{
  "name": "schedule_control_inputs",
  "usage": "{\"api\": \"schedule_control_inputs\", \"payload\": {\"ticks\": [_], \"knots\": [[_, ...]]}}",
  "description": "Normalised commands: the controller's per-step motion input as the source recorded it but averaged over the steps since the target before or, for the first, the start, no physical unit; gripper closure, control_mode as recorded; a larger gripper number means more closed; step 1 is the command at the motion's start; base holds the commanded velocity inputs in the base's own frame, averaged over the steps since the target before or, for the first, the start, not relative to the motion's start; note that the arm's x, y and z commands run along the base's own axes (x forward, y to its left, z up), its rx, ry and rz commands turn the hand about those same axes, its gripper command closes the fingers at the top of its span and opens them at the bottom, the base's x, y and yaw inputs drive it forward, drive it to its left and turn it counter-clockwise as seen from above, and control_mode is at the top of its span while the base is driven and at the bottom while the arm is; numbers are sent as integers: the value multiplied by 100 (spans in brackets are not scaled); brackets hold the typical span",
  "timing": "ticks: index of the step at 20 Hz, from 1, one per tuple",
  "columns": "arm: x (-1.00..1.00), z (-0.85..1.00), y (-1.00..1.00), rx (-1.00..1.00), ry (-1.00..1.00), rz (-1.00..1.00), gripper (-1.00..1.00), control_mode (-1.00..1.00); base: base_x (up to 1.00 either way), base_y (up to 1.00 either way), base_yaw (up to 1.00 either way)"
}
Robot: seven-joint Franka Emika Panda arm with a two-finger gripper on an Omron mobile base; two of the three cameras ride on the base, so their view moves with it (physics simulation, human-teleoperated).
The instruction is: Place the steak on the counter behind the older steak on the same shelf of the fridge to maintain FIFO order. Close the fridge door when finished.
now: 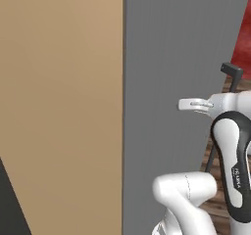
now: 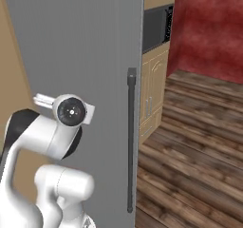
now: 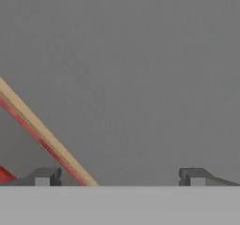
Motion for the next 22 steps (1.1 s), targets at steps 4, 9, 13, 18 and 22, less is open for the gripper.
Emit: {"api": "schedule_control_inputs", "payload": {"ticks": [4,9,13,18,22], "knots": [[55,-22,34,10,0,0,-100,-100,0,0,0],[52,-20,36,10,0,0,-100,-100,0,0,0],[50,-19,38,10,0,0,-100,-100,0,0,0],[50,-18,49,10,0,1,-100,-100,0,0,0],[57,-12,51,10,0,3,-100,-100,0,0,0]]}}
